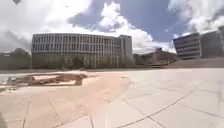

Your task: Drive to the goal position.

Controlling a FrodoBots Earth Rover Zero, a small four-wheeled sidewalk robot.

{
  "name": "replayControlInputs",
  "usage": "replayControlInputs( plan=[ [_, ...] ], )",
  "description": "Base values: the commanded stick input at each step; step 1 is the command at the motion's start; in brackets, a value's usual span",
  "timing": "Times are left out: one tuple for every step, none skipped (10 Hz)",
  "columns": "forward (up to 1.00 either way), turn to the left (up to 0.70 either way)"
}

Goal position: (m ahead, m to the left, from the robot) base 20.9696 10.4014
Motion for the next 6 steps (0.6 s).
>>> replayControlInputs(
  plan=[
    [0.7,0.02],
    [0.7,0.02],
    [0.7,0.02],
    [0.7,0.02],
    [0.7,0.02],
    [0.7,0.02]
  ],
)
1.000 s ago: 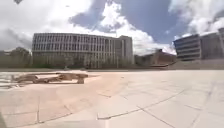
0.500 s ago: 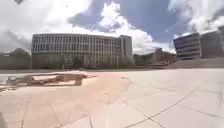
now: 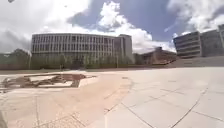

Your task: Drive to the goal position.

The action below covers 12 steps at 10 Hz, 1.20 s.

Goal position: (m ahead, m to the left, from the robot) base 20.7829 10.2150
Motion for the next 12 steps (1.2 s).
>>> replayControlInputs(
  plan=[
    [0.7,0.02],
    [0.7,0.02],
    [0.7,0.02],
    [0.7,0.02],
    [0.7,0.02],
    [0.7,0.02],
    [0.7,0.02],
    [0.7,0.02],
    [0.7,0.02],
    [0.7,0.02],
    [0.7,0.02],
    [0.7,0.02]
  ],
)
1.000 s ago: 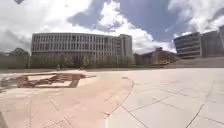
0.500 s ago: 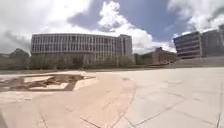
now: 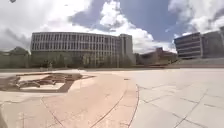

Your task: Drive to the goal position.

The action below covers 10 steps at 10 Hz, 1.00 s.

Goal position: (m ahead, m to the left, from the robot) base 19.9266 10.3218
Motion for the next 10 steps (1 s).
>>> replayControlInputs(
  plan=[
    [0.7,0.02],
    [0.7,0.02],
    [0.7,0.02],
    [0.7,0.02],
    [0.7,0.02],
    [0.7,0.02],
    [0.7,0.02],
    [0.7,0.02],
    [0.7,0.02],
    [0.7,0.02]
  ],
)
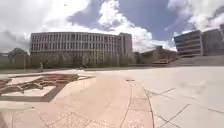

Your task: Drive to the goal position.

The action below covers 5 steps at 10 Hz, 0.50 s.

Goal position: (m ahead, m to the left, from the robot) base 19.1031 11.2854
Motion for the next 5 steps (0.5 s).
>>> replayControlInputs(
  plan=[
    [0.7,0.02],
    [0.7,0.02],
    [0.7,0.02],
    [0.7,0.02],
    [0.7,0.02]
  ],
)
